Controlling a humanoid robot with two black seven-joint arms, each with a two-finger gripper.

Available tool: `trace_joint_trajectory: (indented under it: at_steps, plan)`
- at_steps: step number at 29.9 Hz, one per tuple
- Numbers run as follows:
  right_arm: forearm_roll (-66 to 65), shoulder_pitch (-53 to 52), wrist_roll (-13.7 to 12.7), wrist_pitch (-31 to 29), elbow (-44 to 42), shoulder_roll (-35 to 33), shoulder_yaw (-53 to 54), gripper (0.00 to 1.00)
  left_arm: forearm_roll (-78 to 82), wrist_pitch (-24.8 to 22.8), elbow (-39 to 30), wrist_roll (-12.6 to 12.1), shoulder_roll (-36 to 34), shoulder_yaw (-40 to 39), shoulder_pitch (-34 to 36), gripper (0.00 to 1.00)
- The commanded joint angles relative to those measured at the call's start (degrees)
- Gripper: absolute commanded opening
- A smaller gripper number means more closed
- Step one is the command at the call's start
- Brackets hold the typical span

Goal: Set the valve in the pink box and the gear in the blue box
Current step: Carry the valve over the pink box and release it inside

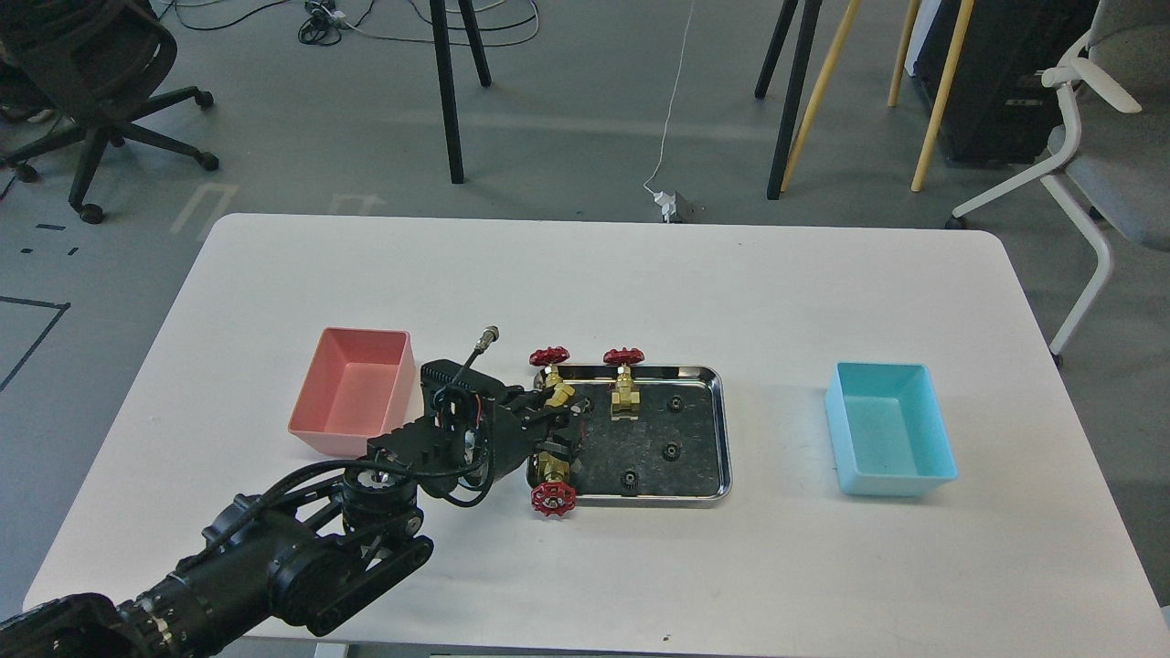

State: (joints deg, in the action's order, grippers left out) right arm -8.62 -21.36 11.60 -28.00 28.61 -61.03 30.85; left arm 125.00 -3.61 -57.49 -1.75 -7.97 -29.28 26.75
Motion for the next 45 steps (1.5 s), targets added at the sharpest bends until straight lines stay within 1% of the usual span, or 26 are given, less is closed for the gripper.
trace_joint_trajectory:
  at_steps: [1, 5, 7, 9, 12, 14, 18, 24, 32, 36, 45]
  plan:
    - [0.0, 0.0, 0.0, 0.0, -0.2, 0.1, 0.0, 0.99, 0.0, -0.2, -0.3, -0.7, 0.1, -0.1, 0.0, 0.18]
    - [0.0, 0.0, 0.0, 0.0, -0.4, 0.4, 0.0, 0.99, 0.0, -0.2, -0.8, -0.8, 0.1, -0.5, 0.1, 0.17]
    - [0.0, -0.2, 0.0, 0.0, -0.5, 0.5, 0.0, 0.99, 0.0, -0.7, -2.5, -0.8, -0.4, -0.8, 0.1, 0.17]
    - [0.0, -0.4, 0.0, 0.0, -0.5, 0.5, 0.0, 0.99, -2.7, -1.7, -5.9, -1.1, -1.2, -2.0, 0.2, 0.17]
    - [0.0, -0.6, 0.0, 0.0, -0.6, 0.7, 0.0, 0.99, -7.7, -3.6, -11.5, -3.0, -3.4, -5.2, 0.2, 0.17]
    - [0.0, -1.3, -0.1, 0.0, -1.4, 1.0, 0.0, 0.99, -10.8, -4.4, -15.2, -3.7, -5.1, -7.2, 0.2, 0.17]
    - [0.0, -3.1, -0.2, 0.0, -2.9, 2.0, -0.2, 0.99, -13.0, -4.5, -19.0, -4.2, -10.5, -10.3, 0.1, 0.17]
    - [-0.1, -5.0, -0.4, 0.0, -2.9, 2.4, -0.3, 0.99, -13.0, -4.1, -19.1, -4.1, -18.9, -13.0, -0.6, 0.17]
    - [-0.1, -5.8, -0.4, 0.0, -2.9, 2.8, -0.3, 0.99, -13.1, -3.9, -18.6, -4.2, -25.3, -15.2, -4.9, 0.17]
    - [-0.1, -5.9, -0.4, 0.0, -2.9, 3.3, -0.3, 0.99, -13.2, -2.6, -17.0, -4.1, -26.4, -15.3, -6.3, 0.17]
    - [-0.1, -7.3, -0.6, 0.0, -2.8, 3.6, -0.3, 0.99, -13.1, -0.7, -14.0, -3.6, -25.4, -17.0, -10.3, 0.19]
